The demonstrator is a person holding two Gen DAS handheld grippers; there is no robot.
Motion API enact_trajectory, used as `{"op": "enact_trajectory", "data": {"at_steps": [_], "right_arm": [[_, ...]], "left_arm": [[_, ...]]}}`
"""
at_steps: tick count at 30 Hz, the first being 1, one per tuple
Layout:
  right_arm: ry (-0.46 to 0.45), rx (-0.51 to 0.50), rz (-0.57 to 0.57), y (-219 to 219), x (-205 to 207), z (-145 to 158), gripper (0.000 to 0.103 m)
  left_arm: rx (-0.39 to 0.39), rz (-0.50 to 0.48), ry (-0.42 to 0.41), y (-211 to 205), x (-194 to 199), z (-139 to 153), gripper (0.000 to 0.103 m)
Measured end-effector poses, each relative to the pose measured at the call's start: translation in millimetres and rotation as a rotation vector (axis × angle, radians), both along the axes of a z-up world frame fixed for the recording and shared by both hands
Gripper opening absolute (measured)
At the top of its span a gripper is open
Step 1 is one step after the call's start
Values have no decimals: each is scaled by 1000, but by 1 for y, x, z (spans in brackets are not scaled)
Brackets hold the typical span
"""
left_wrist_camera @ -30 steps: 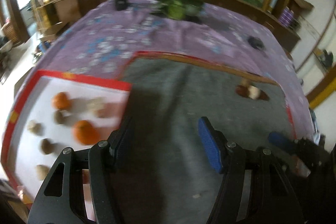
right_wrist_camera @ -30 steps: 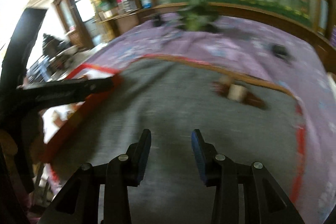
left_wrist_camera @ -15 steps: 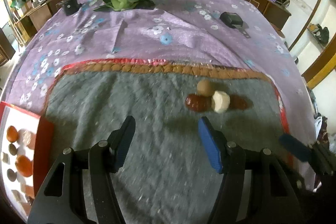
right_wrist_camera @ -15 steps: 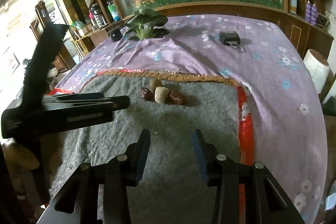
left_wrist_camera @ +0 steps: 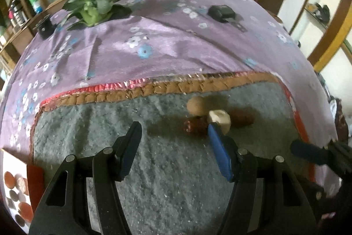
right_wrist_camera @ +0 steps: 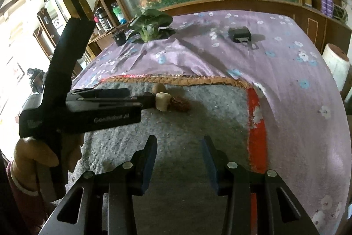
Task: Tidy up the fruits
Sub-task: 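Grasp a brown date with the left gripper while the right grasps a beige cube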
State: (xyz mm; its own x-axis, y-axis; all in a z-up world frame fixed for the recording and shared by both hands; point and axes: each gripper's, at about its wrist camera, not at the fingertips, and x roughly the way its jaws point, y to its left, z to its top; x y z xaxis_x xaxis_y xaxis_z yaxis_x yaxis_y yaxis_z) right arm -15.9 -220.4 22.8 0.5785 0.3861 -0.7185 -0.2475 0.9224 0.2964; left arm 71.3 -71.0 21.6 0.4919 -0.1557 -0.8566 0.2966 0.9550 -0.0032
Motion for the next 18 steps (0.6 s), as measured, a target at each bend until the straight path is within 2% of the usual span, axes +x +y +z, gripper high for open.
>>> {"op": "enact_trajectory", "data": {"at_steps": [11, 15, 16, 17, 18], "right_arm": [[13, 2, 1, -1, 3, -4, 42], [20, 2, -2, -2, 4, -6, 42], [21, 1, -3, -2, 5, -6, 42], [21, 0, -4, -2, 4, -6, 42], [20, 0, -4, -3, 4, -6, 42]], "left_arm": [[-6, -59, 11, -3, -3, -5, 62], [-32, -43, 20, 1, -2, -6, 62], [-31, -43, 15, 1, -3, -6, 61], [-24, -42, 10, 0, -4, -7, 49], [-1, -41, 0, -1, -6, -8, 41]]}}
